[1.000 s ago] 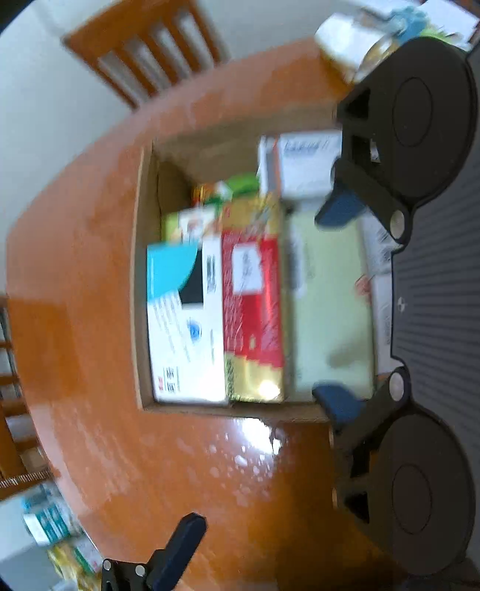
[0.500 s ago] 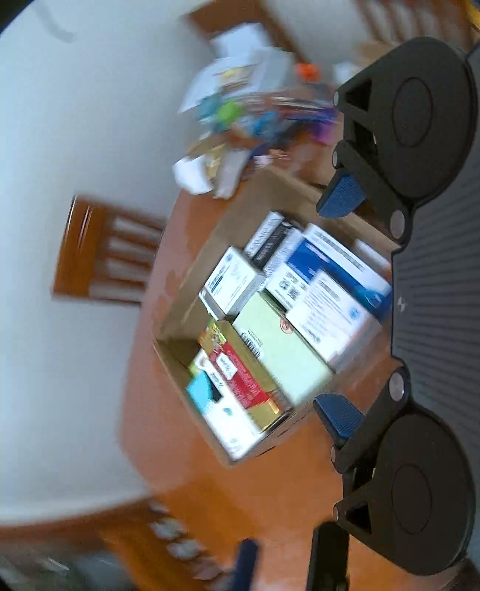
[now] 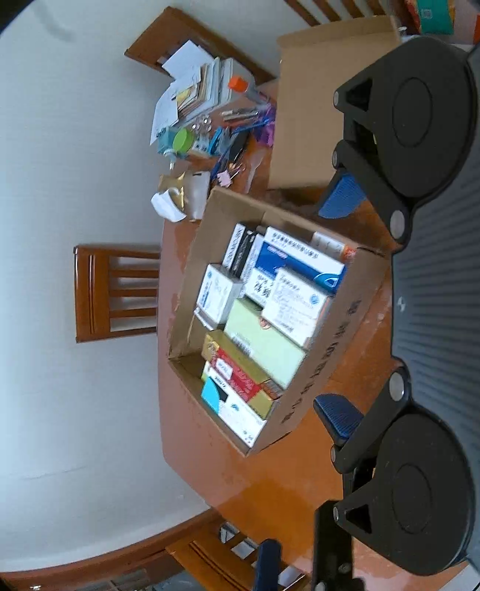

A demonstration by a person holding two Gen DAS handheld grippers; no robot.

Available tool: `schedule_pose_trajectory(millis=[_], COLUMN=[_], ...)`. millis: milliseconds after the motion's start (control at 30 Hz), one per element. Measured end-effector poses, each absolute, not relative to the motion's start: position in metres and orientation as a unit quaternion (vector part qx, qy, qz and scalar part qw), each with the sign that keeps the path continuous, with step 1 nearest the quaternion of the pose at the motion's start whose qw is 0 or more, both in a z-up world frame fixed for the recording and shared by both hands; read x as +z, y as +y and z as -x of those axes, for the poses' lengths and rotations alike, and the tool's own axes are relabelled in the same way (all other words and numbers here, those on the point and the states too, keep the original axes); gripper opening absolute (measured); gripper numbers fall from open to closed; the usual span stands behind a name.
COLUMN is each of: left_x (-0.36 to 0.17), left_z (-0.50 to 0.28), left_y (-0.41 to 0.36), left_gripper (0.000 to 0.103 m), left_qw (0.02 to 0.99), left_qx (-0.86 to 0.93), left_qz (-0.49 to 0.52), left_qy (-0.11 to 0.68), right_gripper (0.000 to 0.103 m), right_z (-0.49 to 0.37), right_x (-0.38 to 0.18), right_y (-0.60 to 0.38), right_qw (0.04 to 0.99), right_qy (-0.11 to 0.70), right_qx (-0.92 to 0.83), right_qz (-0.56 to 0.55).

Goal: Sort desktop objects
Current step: 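Move the right gripper to the edge of the flat cardboard lid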

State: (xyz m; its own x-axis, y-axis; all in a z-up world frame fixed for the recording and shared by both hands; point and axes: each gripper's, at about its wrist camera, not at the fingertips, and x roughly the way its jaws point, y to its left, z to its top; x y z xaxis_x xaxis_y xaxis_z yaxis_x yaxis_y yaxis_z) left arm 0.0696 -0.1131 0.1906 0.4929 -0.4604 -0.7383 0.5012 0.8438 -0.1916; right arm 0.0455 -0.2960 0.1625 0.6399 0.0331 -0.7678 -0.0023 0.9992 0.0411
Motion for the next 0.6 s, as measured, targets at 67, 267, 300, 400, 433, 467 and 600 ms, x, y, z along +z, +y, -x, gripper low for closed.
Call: schedule_pose_trajectory(millis=[67, 267, 300, 400, 433, 467, 600], left_x=[0.194, 0.187, 0.185, 0.180, 0.176, 0.171, 0.153], left_z=[-0.069, -0.071, -0.071, -0.072, -0.074, -0.074, -0.081], left_y=[-0.107, -0.079, -0.074, -0.062, -0.059, -0.056, -0.040], left_gripper=[0.103, 0.103, 0.103, 0.103, 0.103, 0.103, 0.103], left_qw=[0.864, 0.869, 0.870, 0.867, 0.866, 0.867, 0.870], left_qx=[-0.286, -0.277, -0.273, -0.287, -0.287, -0.285, -0.249], left_qz=[-0.022, 0.004, 0.007, 0.019, 0.019, 0.016, 0.011], left_qy=[0.413, 0.410, 0.411, 0.408, 0.408, 0.409, 0.425], right_gripper=[0.103, 0.103, 0.103, 0.103, 0.103, 0.103, 0.103], right_z=[-0.037, -0.030, -0.030, -0.019, -0.016, -0.014, -0.005], right_x=[0.165, 0.162, 0.161, 0.169, 0.165, 0.160, 0.126], right_y=[-0.293, -0.283, -0.279, -0.264, -0.258, -0.252, -0.232], right_qw=[0.904, 0.889, 0.887, 0.897, 0.896, 0.893, 0.866], right_qy=[0.428, 0.456, 0.459, 0.437, 0.440, 0.445, 0.495], right_qx=[-0.009, -0.032, -0.046, -0.061, -0.062, -0.064, -0.063], right_qz=[-0.009, -0.034, -0.030, -0.028, -0.022, -0.014, 0.013])
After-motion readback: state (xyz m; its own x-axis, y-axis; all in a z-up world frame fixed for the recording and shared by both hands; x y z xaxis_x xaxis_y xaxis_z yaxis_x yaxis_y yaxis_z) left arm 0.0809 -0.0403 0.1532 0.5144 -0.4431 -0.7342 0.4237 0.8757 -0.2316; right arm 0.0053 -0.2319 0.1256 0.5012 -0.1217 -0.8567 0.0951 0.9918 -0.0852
